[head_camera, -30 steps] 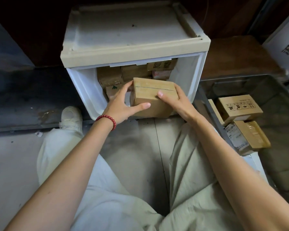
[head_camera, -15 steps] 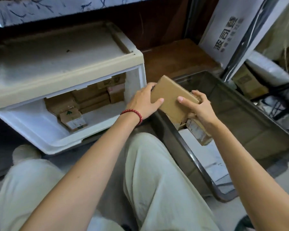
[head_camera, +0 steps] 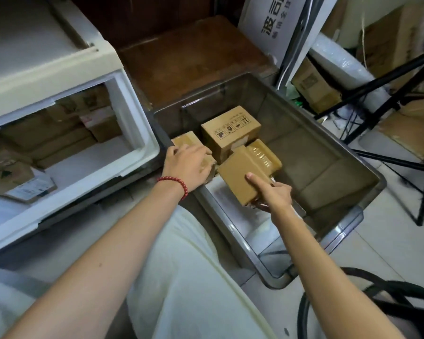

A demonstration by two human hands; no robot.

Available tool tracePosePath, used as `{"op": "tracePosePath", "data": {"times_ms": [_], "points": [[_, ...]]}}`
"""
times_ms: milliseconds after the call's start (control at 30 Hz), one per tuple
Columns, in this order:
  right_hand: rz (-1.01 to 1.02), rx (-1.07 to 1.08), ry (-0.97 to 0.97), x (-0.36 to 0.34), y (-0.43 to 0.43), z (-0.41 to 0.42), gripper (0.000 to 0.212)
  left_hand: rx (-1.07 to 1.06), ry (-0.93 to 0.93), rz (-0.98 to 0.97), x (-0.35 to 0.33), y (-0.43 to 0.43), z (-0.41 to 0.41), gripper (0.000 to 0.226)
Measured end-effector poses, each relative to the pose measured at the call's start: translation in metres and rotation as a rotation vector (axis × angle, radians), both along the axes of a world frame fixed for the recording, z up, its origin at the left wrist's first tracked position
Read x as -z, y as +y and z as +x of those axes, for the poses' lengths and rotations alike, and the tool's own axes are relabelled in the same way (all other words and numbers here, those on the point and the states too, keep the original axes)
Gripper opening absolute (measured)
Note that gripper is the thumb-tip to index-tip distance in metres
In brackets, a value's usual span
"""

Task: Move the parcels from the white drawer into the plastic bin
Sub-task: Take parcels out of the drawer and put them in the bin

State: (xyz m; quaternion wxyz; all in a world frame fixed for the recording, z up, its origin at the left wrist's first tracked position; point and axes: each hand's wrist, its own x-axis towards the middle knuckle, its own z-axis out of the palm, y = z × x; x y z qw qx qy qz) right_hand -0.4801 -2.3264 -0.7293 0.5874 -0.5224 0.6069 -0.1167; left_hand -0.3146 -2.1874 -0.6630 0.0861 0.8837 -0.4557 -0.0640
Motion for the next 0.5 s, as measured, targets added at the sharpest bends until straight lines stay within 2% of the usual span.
{"op": "tracePosePath", "data": {"times_ms": [133,200,367,400,500], "points": [[0.067,0.031,0.146,0.034,0.007,0.006,0.119,0.051,-0.115,0.007,0.009,0.0,0.001,0.034],[0.166,0.057,0.12,0.045,0.008,0.015,0.124,0.03,-0.121,-0.022,0.011,0.002,0.006,0.032],[0.352,0.116,0.05,0.07,0.0,0.032,0.111,-0.042,-0.058,-0.074,0.014,0.007,0.015,0.033],[0.347,0.15,0.064,0.073,-0.002,0.034,0.101,-0.042,-0.055,-0.084,0.014,0.008,0.015,0.033],[0.342,0.214,0.042,0.071,-0.009,0.04,0.05,-0.051,-0.056,-0.11,0.014,0.011,0.016,0.033]]}}
